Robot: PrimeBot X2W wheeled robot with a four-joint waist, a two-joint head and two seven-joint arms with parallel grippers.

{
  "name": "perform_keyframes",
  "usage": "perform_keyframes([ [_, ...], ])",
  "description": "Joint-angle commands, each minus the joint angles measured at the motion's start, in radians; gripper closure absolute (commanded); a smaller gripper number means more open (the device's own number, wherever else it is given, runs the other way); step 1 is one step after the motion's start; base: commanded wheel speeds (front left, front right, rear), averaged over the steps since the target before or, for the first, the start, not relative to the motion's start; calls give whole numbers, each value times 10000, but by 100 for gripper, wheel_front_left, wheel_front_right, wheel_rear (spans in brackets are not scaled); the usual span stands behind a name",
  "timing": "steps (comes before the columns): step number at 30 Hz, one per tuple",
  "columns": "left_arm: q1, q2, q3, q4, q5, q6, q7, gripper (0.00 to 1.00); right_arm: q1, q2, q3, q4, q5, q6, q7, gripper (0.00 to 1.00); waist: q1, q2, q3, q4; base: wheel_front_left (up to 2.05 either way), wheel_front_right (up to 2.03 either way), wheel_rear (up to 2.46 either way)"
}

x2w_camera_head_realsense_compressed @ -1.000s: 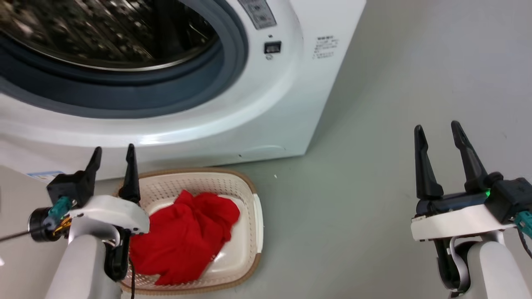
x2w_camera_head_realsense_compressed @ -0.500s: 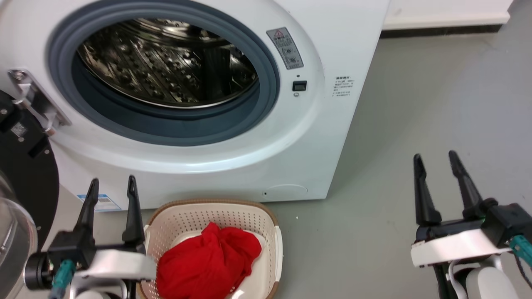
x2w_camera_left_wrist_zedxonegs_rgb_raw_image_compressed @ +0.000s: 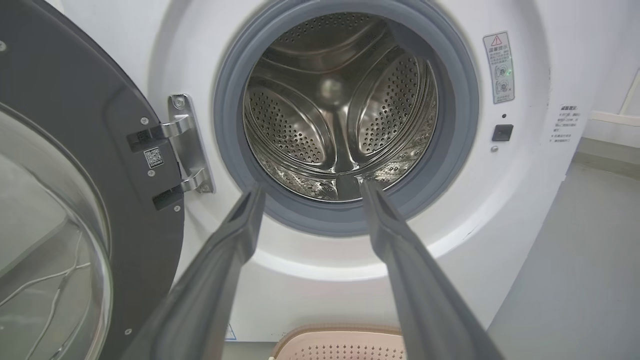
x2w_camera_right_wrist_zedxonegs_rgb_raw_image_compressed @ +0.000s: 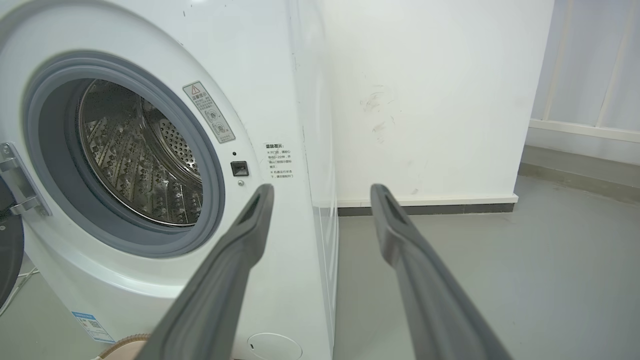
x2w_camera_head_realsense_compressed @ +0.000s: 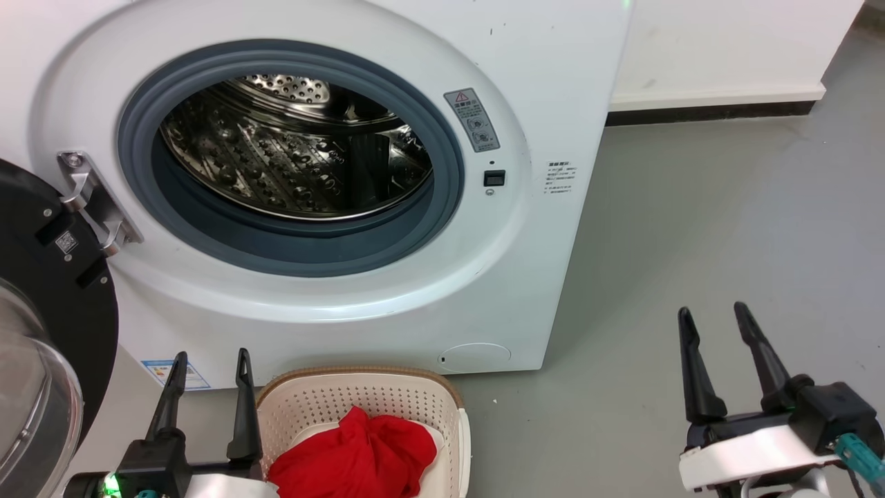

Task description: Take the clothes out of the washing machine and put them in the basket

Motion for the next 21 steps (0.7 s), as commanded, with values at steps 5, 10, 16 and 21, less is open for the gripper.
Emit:
perform_keyframes([
  [5,152,-35,-135,-273,160,153,-26,0,301,12,63,211,-122,-7,-19,0,2,0,-62,-94,0,0,0],
  [10,129,-55,-194,-348,208,215,-26,0,230,12,10,340,-102,-7,-19,0,2,0,-64,-116,0,0,0],
  [16,232,-66,-171,-396,212,241,-26,0,129,12,-13,308,-15,-7,-19,0,2,0,-57,-191,0,0,0],
  [21,218,-79,-203,-387,167,236,-26,0,97,14,-80,301,42,-7,-19,0,2,0,-20,-185,0,0,0],
])
